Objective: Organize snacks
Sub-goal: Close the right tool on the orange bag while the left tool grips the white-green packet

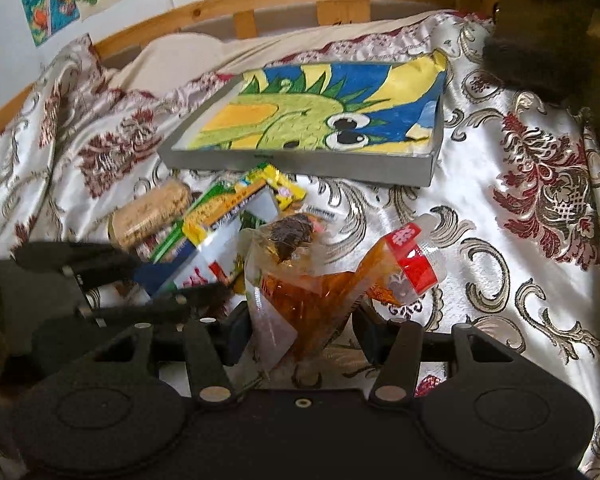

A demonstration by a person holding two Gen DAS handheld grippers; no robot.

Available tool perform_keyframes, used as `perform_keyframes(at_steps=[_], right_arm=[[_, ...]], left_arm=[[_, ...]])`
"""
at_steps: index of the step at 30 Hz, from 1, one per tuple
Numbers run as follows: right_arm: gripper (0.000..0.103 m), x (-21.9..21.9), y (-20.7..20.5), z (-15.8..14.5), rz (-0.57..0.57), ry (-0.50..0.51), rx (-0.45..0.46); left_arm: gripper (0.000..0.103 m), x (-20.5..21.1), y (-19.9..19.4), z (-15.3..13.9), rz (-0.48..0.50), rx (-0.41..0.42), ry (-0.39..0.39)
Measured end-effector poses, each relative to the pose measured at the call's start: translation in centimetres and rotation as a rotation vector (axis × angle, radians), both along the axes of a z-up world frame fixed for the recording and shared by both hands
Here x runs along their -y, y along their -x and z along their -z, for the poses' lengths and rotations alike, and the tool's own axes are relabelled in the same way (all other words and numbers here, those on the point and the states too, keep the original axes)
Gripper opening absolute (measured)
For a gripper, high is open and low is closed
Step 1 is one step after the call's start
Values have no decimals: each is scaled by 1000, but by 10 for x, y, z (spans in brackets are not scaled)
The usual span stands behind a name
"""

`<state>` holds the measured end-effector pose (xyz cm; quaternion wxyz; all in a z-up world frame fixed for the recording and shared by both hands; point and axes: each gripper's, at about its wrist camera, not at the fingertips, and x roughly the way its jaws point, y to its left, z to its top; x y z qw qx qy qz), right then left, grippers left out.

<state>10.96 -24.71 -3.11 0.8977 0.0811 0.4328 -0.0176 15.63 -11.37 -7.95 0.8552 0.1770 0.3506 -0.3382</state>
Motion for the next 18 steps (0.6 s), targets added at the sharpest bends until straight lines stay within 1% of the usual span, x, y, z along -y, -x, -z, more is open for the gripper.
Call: perform_keyframes(at_steps=[2, 4, 6, 9, 10, 12, 14, 15, 17, 18], right_arm=[[56, 1, 2, -2, 3, -11, 15], [56, 4, 3, -3, 9, -17, 21], [56, 7, 4, -5, 18, -25, 29], [56, 10, 7, -9, 22, -26, 52], [56, 11, 8, -10, 21, -22, 64], [56, 12, 10, -13, 15, -2, 94], [56, 14, 11, -17, 13, 22, 120], [56, 15, 12, -19, 14, 28, 134], [56, 17, 15, -23, 16, 31, 159], [56, 17, 17, -25, 15, 27, 170]], left_arm=[[12, 3, 8, 0, 7, 31, -31], [12, 4, 16, -1, 4, 51, -47], [12, 4, 23, -4, -5, 61, -45], [12, 1, 36, -13, 7, 72, -28], [12, -1, 40, -17, 13, 62, -17], [12, -8, 41, -26, -12, -17, 51], [12, -20, 38, -34, -64, -98, 143], [12, -27, 37, -39, -90, -124, 193], [12, -40, 36, -48, -131, -144, 260], [12, -45, 36, -53, -149, -136, 281]])
